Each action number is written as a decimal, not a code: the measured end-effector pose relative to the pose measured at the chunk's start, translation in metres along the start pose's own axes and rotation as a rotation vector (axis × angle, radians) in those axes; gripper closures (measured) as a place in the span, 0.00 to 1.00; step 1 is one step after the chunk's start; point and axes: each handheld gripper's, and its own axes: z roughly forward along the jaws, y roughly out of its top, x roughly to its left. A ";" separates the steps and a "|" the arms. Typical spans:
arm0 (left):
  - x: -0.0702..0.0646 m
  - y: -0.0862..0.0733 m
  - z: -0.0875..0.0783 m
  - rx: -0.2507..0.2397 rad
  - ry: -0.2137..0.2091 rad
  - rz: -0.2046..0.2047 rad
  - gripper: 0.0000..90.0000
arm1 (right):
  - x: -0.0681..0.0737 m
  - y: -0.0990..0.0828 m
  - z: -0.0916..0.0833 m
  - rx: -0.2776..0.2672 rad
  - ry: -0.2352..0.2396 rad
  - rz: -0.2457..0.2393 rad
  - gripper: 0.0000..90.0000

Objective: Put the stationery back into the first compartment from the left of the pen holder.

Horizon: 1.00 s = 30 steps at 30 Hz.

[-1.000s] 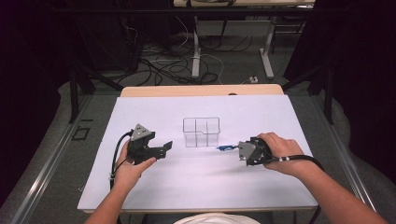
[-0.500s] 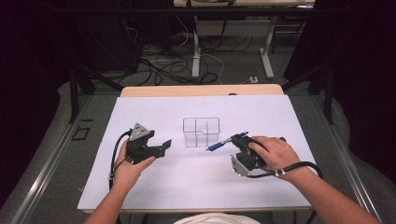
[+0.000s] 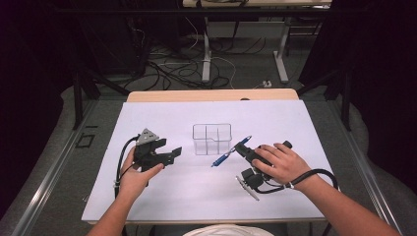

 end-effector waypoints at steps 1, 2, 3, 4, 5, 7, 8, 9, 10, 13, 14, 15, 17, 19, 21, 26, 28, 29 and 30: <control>0.000 0.001 0.000 0.002 -0.009 -0.001 0.34 | -0.001 0.002 0.002 -0.011 -0.008 -0.029 0.88; -0.001 0.002 -0.001 0.004 -0.015 -0.006 0.34 | -0.001 0.003 0.001 -0.004 -0.003 -0.027 0.88; -0.001 0.003 -0.001 0.000 -0.025 -0.011 0.35 | -0.001 0.004 0.003 -0.015 -0.016 -0.038 0.88; -0.002 0.004 -0.001 0.004 -0.032 -0.013 0.36 | -0.001 0.005 0.003 -0.014 -0.013 -0.050 0.88; -0.002 0.005 -0.002 0.006 -0.039 -0.018 0.37 | -0.002 0.006 0.004 -0.023 -0.020 -0.077 0.88; -0.004 0.007 -0.002 0.012 -0.052 -0.026 0.38 | -0.003 0.009 0.005 -0.028 -0.033 -0.098 0.88; -0.005 0.007 -0.001 0.008 -0.059 -0.035 0.39 | -0.002 0.009 0.005 -0.026 -0.033 -0.098 0.88; -0.005 0.008 -0.001 0.016 -0.070 -0.048 0.40 | 0.000 0.010 0.005 -0.023 -0.038 -0.076 0.88; -0.006 0.009 -0.001 0.021 -0.081 -0.063 0.41 | -0.002 0.011 0.006 -0.026 -0.029 -0.094 0.88; -0.006 0.011 0.001 0.043 -0.108 -0.088 0.44 | -0.002 0.013 0.008 -0.024 -0.038 -0.102 0.88; -0.007 0.012 0.002 0.047 -0.114 -0.092 0.45 | -0.003 0.013 0.009 -0.027 -0.040 -0.120 0.88; -0.009 0.013 0.003 0.048 -0.123 -0.096 0.46 | -0.004 0.014 0.009 -0.029 -0.041 -0.131 0.88; -0.011 0.016 0.005 0.061 -0.139 -0.087 0.47 | -0.003 0.014 0.010 -0.029 -0.036 -0.116 0.88; -0.013 0.019 0.007 0.067 -0.153 -0.088 0.48 | -0.004 0.014 0.011 -0.034 -0.036 -0.129 0.88; -0.016 0.022 0.009 0.081 -0.176 -0.093 0.49 | -0.005 0.015 0.013 -0.038 -0.036 -0.142 0.88; -0.023 0.028 0.014 0.112 -0.210 -0.084 0.51 | -0.004 0.018 0.014 -0.033 -0.034 -0.158 0.88; -0.026 0.030 0.016 0.125 -0.230 -0.084 0.52 | -0.003 0.019 0.015 -0.039 -0.038 -0.155 0.88; -0.027 0.030 0.017 0.130 -0.229 -0.079 0.52 | -0.003 0.020 0.016 -0.051 -0.041 -0.165 0.88; -0.029 0.031 0.018 0.138 -0.229 -0.076 0.52 | -0.003 0.021 0.016 -0.042 -0.032 -0.173 0.88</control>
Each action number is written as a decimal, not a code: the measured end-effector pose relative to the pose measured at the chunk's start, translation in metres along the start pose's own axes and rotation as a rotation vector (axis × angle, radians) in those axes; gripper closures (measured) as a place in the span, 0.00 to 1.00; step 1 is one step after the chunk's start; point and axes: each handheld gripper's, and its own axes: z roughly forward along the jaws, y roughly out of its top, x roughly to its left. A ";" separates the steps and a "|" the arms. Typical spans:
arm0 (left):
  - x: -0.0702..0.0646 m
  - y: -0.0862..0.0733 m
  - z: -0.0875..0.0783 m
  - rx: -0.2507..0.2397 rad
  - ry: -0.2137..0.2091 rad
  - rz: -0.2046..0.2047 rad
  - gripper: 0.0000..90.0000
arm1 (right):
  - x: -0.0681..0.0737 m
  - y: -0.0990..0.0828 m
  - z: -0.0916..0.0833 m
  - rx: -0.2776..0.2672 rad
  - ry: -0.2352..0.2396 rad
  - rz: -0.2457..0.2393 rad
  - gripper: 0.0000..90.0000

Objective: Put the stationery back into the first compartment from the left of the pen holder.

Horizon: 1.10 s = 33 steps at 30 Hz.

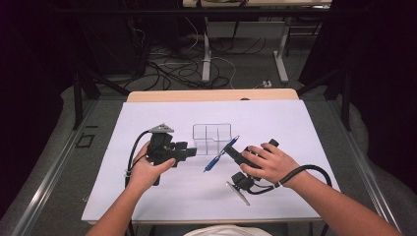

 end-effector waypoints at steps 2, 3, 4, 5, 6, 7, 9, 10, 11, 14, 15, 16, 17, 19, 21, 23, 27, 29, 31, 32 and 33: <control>-0.003 0.001 0.003 0.010 -0.006 0.001 0.52 | 0.001 0.001 0.001 -0.003 0.011 -0.013 0.88; -0.003 0.002 0.005 0.009 -0.016 0.005 0.52 | 0.003 0.001 0.003 -0.015 0.003 -0.008 0.88; -0.005 0.002 0.007 0.019 -0.020 0.003 0.52 | 0.003 0.002 0.001 0.012 0.020 -0.016 0.88; -0.006 0.003 0.008 0.017 -0.024 0.007 0.52 | 0.003 0.001 0.003 -0.004 0.010 -0.021 0.88; -0.007 0.003 0.009 0.031 -0.024 0.009 0.52 | 0.004 0.001 0.003 0.001 0.012 -0.018 0.88; -0.008 0.004 0.011 0.028 -0.029 0.003 0.53 | 0.005 0.001 0.004 0.001 0.015 -0.022 0.88; -0.010 0.005 0.014 0.046 -0.031 0.017 0.54 | 0.007 0.002 0.004 0.006 0.017 -0.023 0.88; -0.012 0.006 0.015 0.047 -0.032 0.017 0.54 | 0.007 0.003 0.003 0.022 0.025 -0.034 0.88; -0.013 0.007 0.015 0.051 -0.033 0.021 0.54 | 0.008 0.004 0.003 0.018 0.029 -0.034 0.88; -0.016 0.008 0.017 0.056 -0.038 0.024 0.55 | 0.010 0.004 0.003 0.008 0.018 -0.023 0.88; -0.016 0.008 0.017 0.057 -0.040 0.026 0.55 | 0.009 0.004 0.003 0.009 0.018 -0.023 0.88; -0.017 0.008 0.018 0.062 -0.037 0.040 0.55 | 0.008 0.005 0.003 0.001 0.008 -0.040 0.88; -0.018 0.008 0.018 0.064 -0.039 0.032 0.55 | 0.007 0.005 0.003 0.009 0.013 -0.044 0.88; -0.019 0.009 0.019 0.063 -0.043 0.036 0.55 | 0.007 0.006 0.003 0.009 0.015 -0.046 0.88; -0.020 0.010 0.020 0.065 -0.046 0.046 0.55 | 0.007 0.006 0.003 0.009 0.018 -0.046 0.88; -0.022 0.011 0.020 0.064 -0.048 0.042 0.55 | 0.008 0.006 0.004 0.010 0.021 -0.046 0.88; -0.026 0.012 0.023 0.084 -0.054 0.050 0.56 | 0.008 0.005 0.004 0.005 0.017 -0.045 0.88; -0.028 0.012 0.025 0.093 -0.058 0.049 0.57 | 0.007 0.006 0.003 0.007 0.018 -0.049 0.88; -0.030 0.013 0.028 0.098 -0.069 0.047 0.58 | 0.008 0.006 0.003 0.007 0.018 -0.050 0.88; -0.031 0.013 0.029 0.104 -0.071 0.046 0.59 | 0.008 0.007 0.003 0.006 0.016 -0.054 0.88; -0.032 0.013 0.031 0.110 -0.078 0.051 0.59 | 0.008 0.007 0.003 0.005 0.015 -0.056 0.88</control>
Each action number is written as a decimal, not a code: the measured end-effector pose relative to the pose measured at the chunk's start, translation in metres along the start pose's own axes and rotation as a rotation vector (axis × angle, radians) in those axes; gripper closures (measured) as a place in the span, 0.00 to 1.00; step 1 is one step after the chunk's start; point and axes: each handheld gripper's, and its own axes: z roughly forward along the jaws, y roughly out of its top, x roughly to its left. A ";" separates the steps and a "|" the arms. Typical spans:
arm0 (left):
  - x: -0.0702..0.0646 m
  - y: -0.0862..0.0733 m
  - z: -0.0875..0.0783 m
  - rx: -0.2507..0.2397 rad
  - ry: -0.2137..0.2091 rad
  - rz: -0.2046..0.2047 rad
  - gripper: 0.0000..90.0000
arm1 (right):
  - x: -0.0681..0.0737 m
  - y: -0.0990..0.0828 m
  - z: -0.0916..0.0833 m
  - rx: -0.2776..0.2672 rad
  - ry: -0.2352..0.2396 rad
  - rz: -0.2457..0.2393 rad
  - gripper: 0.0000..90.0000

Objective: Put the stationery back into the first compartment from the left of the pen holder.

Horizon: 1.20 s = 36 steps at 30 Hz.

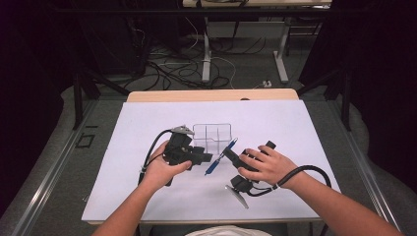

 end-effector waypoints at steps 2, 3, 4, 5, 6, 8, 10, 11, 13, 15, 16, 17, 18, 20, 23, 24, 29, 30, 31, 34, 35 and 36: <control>-0.002 0.001 0.003 0.016 -0.003 0.005 0.60 | 0.000 0.001 0.000 0.000 0.002 -0.003 0.88; -0.003 0.002 0.004 0.027 -0.007 0.012 0.61 | 0.000 0.002 0.000 -0.001 0.002 -0.008 0.88; -0.004 0.002 0.006 0.029 -0.012 0.009 0.61 | 0.001 0.002 0.000 -0.001 0.001 -0.009 0.88; -0.005 0.003 0.007 0.037 -0.009 0.014 0.63 | 0.001 0.003 0.000 -0.002 0.000 -0.006 0.88; -0.006 0.003 0.008 0.042 -0.015 0.013 0.63 | 0.001 0.003 0.000 -0.004 -0.001 -0.007 0.88; -0.007 0.004 0.010 0.063 -0.017 0.017 0.65 | 0.000 0.004 0.000 -0.005 -0.003 -0.013 0.88; -0.008 0.005 0.012 0.076 -0.016 0.022 0.67 | 0.000 0.004 0.000 -0.002 0.001 -0.016 0.88; -0.008 0.005 0.013 0.075 -0.018 0.025 0.67 | 0.000 0.005 0.000 0.001 0.001 -0.019 0.88; -0.009 0.005 0.014 0.086 -0.011 0.031 0.68 | 0.001 0.005 0.000 -0.001 0.002 -0.014 0.88; -0.010 0.005 0.016 0.090 -0.020 0.037 0.69 | 0.002 0.006 0.001 -0.008 0.000 -0.016 0.88; -0.010 0.005 0.017 0.097 -0.016 0.038 0.70 | 0.002 0.006 0.001 -0.008 -0.001 -0.020 0.88; -0.010 0.005 0.017 0.102 -0.020 0.042 0.70 | 0.002 0.007 0.000 -0.006 0.000 -0.020 0.88; -0.010 0.005 0.018 0.103 -0.021 0.049 0.71 | 0.002 0.007 0.000 -0.006 0.001 -0.022 0.88; -0.011 0.005 0.020 0.118 -0.017 0.056 0.72 | 0.002 0.008 0.001 -0.010 -0.002 -0.029 0.88; -0.012 0.005 0.022 0.125 -0.021 0.064 0.74 | 0.002 0.008 0.000 -0.010 -0.001 -0.031 0.88; -0.013 0.005 0.022 0.129 -0.017 0.065 0.75 | 0.002 0.009 0.001 -0.013 -0.003 -0.029 0.88; -0.015 0.003 0.025 0.153 -0.026 0.086 0.78 | 0.002 0.009 0.002 -0.032 -0.019 -0.027 0.88; -0.015 0.003 0.026 0.151 -0.024 0.084 0.78 | 0.002 0.009 0.001 -0.027 -0.014 -0.028 0.88; -0.016 0.003 0.026 0.156 -0.024 0.085 0.79 | 0.002 0.009 0.001 -0.019 -0.008 -0.028 0.88; -0.016 0.003 0.027 0.164 -0.023 0.088 0.81 | 0.001 0.010 0.000 -0.017 -0.007 -0.030 0.88; -0.016 0.002 0.027 0.168 -0.022 0.089 0.83 | 0.002 0.010 0.000 -0.018 -0.008 -0.029 0.88; -0.016 0.002 0.027 0.171 -0.023 0.090 0.84 | 0.001 0.010 0.001 -0.019 -0.008 -0.031 0.88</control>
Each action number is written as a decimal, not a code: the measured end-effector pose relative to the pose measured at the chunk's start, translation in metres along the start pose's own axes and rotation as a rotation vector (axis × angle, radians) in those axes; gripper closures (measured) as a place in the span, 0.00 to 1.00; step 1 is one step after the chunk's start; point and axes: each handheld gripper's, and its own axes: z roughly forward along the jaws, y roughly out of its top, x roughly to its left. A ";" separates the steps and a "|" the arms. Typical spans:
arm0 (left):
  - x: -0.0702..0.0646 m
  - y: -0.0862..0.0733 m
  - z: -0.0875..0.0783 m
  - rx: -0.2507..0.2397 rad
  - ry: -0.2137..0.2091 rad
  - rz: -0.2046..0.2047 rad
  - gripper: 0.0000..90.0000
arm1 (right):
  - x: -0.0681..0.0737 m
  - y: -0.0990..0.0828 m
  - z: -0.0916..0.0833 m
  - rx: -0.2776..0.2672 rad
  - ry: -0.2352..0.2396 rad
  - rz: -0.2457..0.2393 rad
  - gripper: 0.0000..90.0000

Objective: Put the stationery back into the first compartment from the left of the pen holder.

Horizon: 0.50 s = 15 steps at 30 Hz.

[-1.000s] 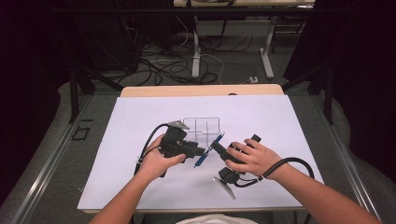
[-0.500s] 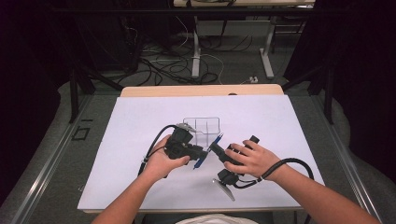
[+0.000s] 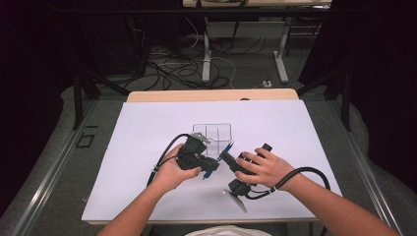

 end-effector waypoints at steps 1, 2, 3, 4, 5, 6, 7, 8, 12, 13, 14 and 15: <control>0.000 0.000 0.000 -0.002 -0.004 0.000 0.85 | 0.000 0.000 0.000 0.002 0.001 -0.002 0.88; 0.000 0.000 0.000 0.006 -0.001 0.009 0.86 | 0.000 0.000 0.000 0.003 0.002 -0.001 0.88; 0.000 0.000 0.000 0.006 -0.001 0.012 0.87 | 0.000 0.000 0.000 0.005 0.003 -0.003 0.88; 0.000 0.000 0.000 0.007 0.000 0.015 0.87 | 0.000 0.000 0.000 0.004 0.004 -0.003 0.88; 0.000 0.000 0.000 0.008 0.000 0.014 0.88 | 0.000 0.000 0.000 0.004 0.004 -0.003 0.88; 0.000 0.000 0.000 0.009 0.000 0.015 0.88 | 0.000 0.000 0.000 0.003 0.003 -0.003 0.88; 0.000 0.000 0.000 0.009 0.000 0.015 0.88 | 0.000 0.000 0.000 0.003 0.003 -0.003 0.88; 0.000 0.000 0.000 0.009 0.000 0.016 0.88 | 0.000 0.001 0.000 0.004 0.003 -0.004 0.88; 0.000 0.000 0.000 0.012 0.000 0.019 0.88 | 0.000 0.001 0.000 0.004 0.004 -0.003 0.88; 0.000 0.000 0.000 0.012 -0.001 0.020 0.88 | 0.000 0.001 0.000 0.003 0.003 -0.003 0.88; 0.000 0.000 0.000 0.012 -0.001 0.019 0.88 | 0.000 0.001 0.000 0.003 0.003 -0.003 0.88; 0.000 0.000 0.000 0.012 0.000 0.020 0.88 | 0.000 0.001 0.000 0.002 0.002 -0.003 0.88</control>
